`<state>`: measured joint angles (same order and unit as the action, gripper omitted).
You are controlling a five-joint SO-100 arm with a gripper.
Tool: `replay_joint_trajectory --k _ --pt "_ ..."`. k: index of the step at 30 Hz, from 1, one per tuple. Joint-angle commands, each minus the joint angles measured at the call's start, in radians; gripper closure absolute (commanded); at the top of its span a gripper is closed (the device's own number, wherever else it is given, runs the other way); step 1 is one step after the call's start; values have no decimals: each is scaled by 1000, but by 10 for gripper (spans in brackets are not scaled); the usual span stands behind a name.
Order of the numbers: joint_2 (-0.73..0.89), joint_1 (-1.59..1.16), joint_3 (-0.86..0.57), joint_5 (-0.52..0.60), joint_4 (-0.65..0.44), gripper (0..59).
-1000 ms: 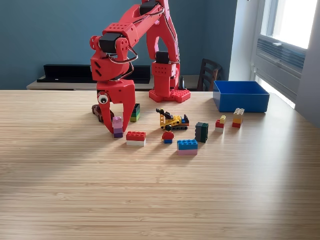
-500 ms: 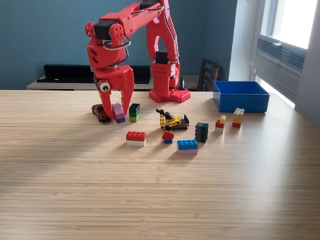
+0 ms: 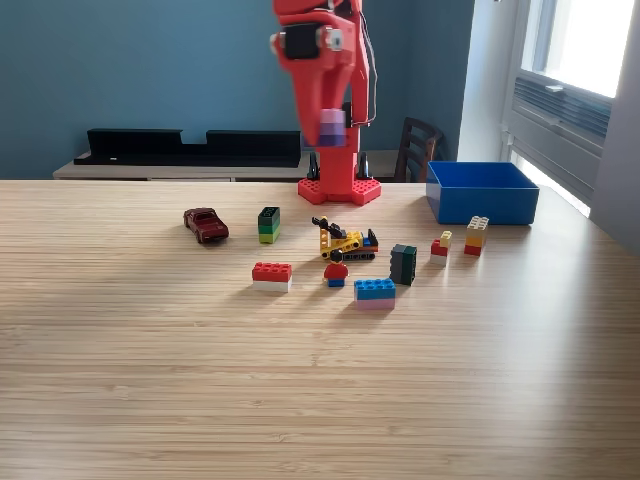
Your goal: Grasp a lego block and put it in the bin.
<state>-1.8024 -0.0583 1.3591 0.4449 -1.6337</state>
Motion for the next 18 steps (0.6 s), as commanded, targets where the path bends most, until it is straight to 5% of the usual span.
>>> replay_joint_trajectory --k 1,18 --pt "-89 -327 14 -12 -57 585" --pt "-77 -1166 219 -48 -104 585"
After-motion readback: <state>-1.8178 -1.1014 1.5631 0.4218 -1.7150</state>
